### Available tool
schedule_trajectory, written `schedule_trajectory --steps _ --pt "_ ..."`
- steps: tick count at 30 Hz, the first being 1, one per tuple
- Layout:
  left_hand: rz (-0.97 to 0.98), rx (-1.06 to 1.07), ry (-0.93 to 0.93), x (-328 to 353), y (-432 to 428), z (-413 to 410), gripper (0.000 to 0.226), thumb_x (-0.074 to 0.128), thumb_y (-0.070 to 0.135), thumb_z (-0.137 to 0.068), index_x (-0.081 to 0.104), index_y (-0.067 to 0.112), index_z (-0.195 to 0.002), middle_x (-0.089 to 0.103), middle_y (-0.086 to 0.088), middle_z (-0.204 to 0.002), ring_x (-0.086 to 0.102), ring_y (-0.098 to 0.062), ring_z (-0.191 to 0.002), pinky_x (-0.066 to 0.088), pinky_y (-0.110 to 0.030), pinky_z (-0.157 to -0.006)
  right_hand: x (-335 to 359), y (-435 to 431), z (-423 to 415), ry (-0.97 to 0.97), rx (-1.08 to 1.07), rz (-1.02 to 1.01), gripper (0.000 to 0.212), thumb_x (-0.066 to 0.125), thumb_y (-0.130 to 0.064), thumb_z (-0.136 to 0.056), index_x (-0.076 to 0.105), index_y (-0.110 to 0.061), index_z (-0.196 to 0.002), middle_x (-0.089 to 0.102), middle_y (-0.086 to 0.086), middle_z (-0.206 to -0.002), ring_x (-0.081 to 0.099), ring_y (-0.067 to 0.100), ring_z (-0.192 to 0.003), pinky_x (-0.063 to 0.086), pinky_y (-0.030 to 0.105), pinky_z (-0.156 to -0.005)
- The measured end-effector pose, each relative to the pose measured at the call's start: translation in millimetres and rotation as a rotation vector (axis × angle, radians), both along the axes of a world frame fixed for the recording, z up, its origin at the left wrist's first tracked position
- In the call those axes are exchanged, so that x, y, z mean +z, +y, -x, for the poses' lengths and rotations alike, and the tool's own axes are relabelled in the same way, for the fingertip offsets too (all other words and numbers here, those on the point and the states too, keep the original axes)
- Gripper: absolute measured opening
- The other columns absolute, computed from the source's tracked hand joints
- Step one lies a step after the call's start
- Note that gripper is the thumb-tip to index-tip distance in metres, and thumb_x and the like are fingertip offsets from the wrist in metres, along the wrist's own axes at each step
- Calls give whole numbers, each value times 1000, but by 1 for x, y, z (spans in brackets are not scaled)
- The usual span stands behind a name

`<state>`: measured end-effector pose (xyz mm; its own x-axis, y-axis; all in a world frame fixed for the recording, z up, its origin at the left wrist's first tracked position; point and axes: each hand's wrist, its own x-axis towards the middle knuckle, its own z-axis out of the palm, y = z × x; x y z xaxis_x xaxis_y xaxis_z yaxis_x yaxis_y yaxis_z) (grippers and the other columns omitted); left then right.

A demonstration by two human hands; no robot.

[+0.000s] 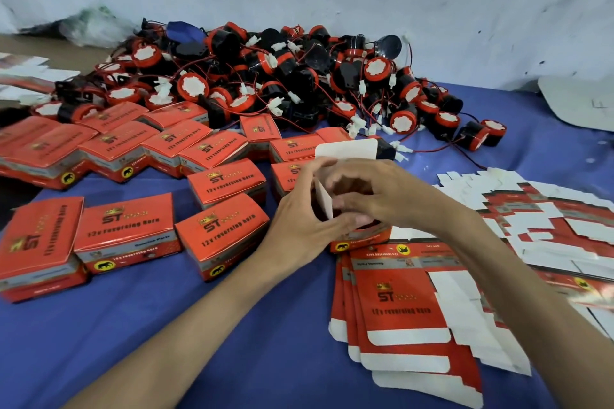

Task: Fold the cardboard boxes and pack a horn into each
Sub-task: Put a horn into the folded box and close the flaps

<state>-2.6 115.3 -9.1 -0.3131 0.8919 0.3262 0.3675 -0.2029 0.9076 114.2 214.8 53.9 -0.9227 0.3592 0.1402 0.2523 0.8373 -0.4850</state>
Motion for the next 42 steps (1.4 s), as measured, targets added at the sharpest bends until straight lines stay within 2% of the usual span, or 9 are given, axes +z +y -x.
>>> schedule_trajectory --steps 11,15,19,24,27,30,36,39,42 --pt "30 -10 103 -1 8 13 69 75 62 -56 38 60 -114 62 15 -106 56 7 -103 43 -7 -85 -5 0 -13 -193 -47 -308 35 35 -41 -98 66 -25 -105 47 -3 -112 34 11 -113 33 40 -90" --pt "48 -24 123 -3 14 15 71 72 61 -67 39 45 -128 57 17 -120 52 -6 -119 40 -29 -101 -11 -6 -11 -205 -24 -596 40 24 -34 -94 59 -30 -110 42 2 -118 29 18 -109 29 36 -79" --pt "8 -70 98 -7 14 12 55 58 56 -82 39 38 -131 55 27 -113 52 13 -108 38 -8 -88 -11 -2 -10 -207 44 -510 28 41 -21 -97 62 -25 -115 48 -4 -125 36 16 -119 37 41 -90" --pt "-7 -63 -66 -9 17 7 39 26 58 -92 42 46 -126 49 25 -128 44 15 -119 34 -5 -96 -10 10 -31 367 -233 -541 27 56 1 -86 68 -5 -110 61 10 -118 56 27 -111 43 28 -94" --pt "-17 -36 -132 -7 19 5 44 23 54 -94 50 40 -126 48 25 -131 39 18 -122 28 -4 -99 -23 10 -45 650 -391 -98 19 51 -5 -85 67 -7 -95 66 2 -97 63 17 -92 50 26 -81" --pt "-6 -51 -68 -5 21 2 31 43 30 -101 46 39 -131 47 12 -142 40 -2 -131 33 -25 -109 -40 -1 -39 478 -226 224 19 49 -13 -92 65 -11 -102 72 -1 -94 67 7 -92 48 20 -81" --pt "-139 0 -22 -5 24 -3 82 58 -3 -90 11 37 -145 38 21 -141 47 -6 -127 41 -21 -103 -40 -1 -29 680 -244 690 43 48 -44 -92 41 -23 -128 74 9 -87 71 22 -92 53 26 -83" --pt "-177 111 88 -8 24 -4 50 60 -5 -84 47 26 -121 57 21 -110 58 -4 -104 50 -29 -88 -38 2 -28 722 -261 760 36 53 -46 -88 57 -22 -114 74 9 -92 72 27 -83 54 25 -73" --pt "-197 176 159 -8 21 -7 22 64 -2 -82 58 15 -95 62 15 -92 60 -2 -90 51 -30 -78 -42 5 -29 729 -279 803 29 60 -42 -82 67 -15 -92 74 10 -88 72 26 -82 54 25 -73"
